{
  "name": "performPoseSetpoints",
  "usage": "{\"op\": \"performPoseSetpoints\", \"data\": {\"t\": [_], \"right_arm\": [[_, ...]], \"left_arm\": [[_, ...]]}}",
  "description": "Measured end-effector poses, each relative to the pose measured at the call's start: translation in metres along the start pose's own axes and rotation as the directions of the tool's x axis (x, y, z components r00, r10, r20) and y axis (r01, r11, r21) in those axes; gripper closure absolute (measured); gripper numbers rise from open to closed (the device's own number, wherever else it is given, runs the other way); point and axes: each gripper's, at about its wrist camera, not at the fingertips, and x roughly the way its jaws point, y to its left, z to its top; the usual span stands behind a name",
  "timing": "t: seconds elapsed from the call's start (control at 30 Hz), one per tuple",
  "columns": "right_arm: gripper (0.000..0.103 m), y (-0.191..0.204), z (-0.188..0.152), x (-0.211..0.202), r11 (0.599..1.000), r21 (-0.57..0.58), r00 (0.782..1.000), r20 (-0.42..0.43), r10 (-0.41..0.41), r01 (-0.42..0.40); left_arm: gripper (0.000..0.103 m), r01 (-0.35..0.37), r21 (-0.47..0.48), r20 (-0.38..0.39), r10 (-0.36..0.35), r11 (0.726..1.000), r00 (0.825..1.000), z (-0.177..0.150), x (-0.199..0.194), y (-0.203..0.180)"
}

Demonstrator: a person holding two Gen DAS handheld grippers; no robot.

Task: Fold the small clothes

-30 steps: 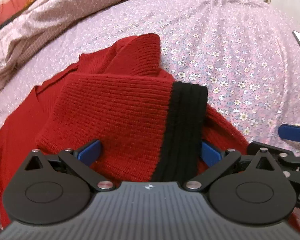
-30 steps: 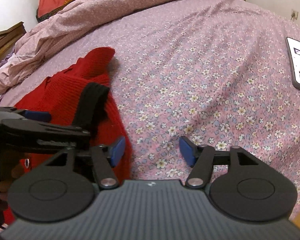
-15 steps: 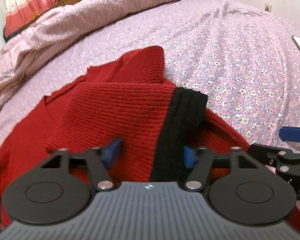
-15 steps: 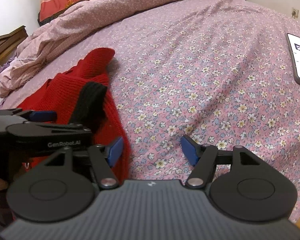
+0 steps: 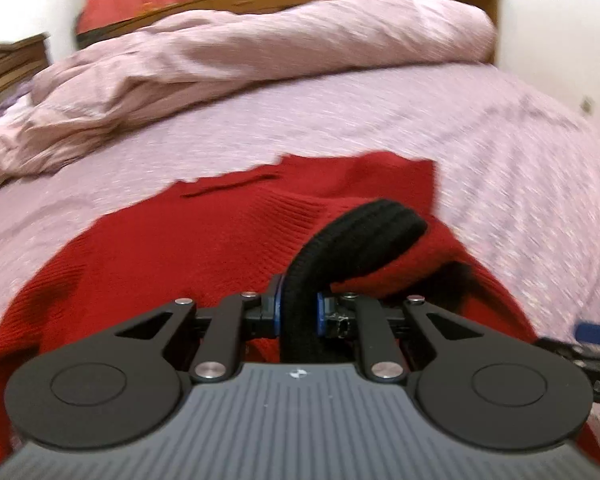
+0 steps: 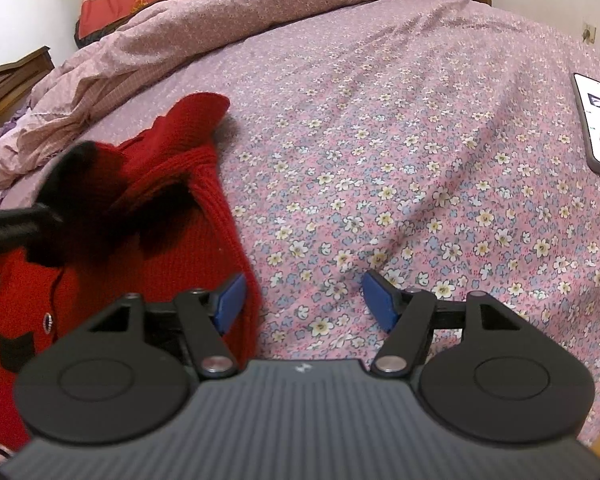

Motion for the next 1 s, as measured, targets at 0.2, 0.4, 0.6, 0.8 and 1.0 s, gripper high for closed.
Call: {"op": "performPoseSetpoints", "data": {"t": [0.2, 0.4, 0.6, 0.8, 1.0], "right_arm": [[0.034, 0.006, 0.002, 0.002, 0.999, -0.024, 1.0, -0.006, -0.024, 0.023], [0.033, 0.01, 0.004, 0.001, 0.999, -0.031, 0.999, -0.005, -0.042, 0.042], [0.033, 0.022, 0.014, 0.001, 0.997, -0.067, 0.999, 0.034, -0.026, 0.028], [0.034, 0.054, 0.032, 0.02, 0.969, -0.246, 0.996, 0.082, 0.043, -0.022], [0.035, 0.088, 0.049, 0.056, 0.9, -0.434, 0.994, 0.087, 0.069, -0.024]], "left_arm": [[0.085, -0.103, -0.087, 0.008, 0.104, 0.991, 0.995, 0.005, -0.002, 0.055], [0.085, -0.167, -0.203, -0.051, 0.16, 0.965, 0.986, -0.001, 0.008, 0.112], [0.084, -0.173, -0.283, -0.086, 0.155, 0.943, 0.984, -0.01, 0.02, 0.15], [0.085, -0.128, -0.353, -0.077, 0.108, 0.927, 0.991, -0.008, 0.026, 0.173], [0.087, -0.085, -0.436, -0.025, 0.082, 0.896, 0.996, -0.005, 0.005, 0.194]]}}
